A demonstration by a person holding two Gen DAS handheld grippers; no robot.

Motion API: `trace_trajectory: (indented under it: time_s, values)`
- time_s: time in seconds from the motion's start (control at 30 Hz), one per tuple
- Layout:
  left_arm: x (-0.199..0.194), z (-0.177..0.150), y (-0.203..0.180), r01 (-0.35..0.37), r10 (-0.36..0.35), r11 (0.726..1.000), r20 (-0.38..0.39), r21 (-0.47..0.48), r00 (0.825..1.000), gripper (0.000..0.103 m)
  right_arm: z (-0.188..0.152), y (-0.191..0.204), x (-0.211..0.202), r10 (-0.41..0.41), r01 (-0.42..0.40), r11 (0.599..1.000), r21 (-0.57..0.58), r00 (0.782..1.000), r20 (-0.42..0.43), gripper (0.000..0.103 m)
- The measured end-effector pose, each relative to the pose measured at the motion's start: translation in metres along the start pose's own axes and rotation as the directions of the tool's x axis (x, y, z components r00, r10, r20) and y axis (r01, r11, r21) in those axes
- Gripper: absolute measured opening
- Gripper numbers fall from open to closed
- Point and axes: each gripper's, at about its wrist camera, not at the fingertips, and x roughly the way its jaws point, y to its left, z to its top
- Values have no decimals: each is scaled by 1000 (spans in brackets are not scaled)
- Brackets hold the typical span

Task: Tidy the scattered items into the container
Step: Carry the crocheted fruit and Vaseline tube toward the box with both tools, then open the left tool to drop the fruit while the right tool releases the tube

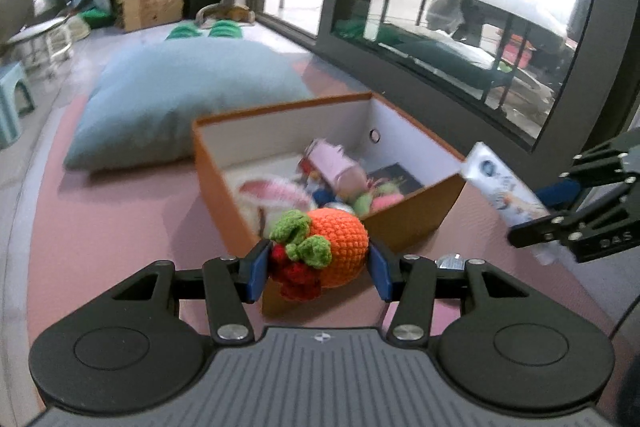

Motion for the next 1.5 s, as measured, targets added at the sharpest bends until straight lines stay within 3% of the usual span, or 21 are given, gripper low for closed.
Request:
trace_trajectory:
  time_s: [0.33,0.57,0.93,1.23,1.5]
  values:
    - [51,49,2,10,-8,995,-20,94,1000,59,56,-28,32,-87,83,990,113,996,32,49]
    - [83,63,13,5,-2,998,-44,66,999,59,82,-41,63,-132,128,979,159,991,15,49]
    - [121,76,24,-11,17,999,-116,52,993,59,105,-68,104,-214,213,953,216,977,-19,49]
    - [150,78,33,-27,35,999,-215,38,976,59,111,-89,142,-250,264,941,213,964,-89,49]
    - [162,78,36,-26,35,999,-255,38,966,59,113,-95,168,-272,301,927,224,950,-151,49]
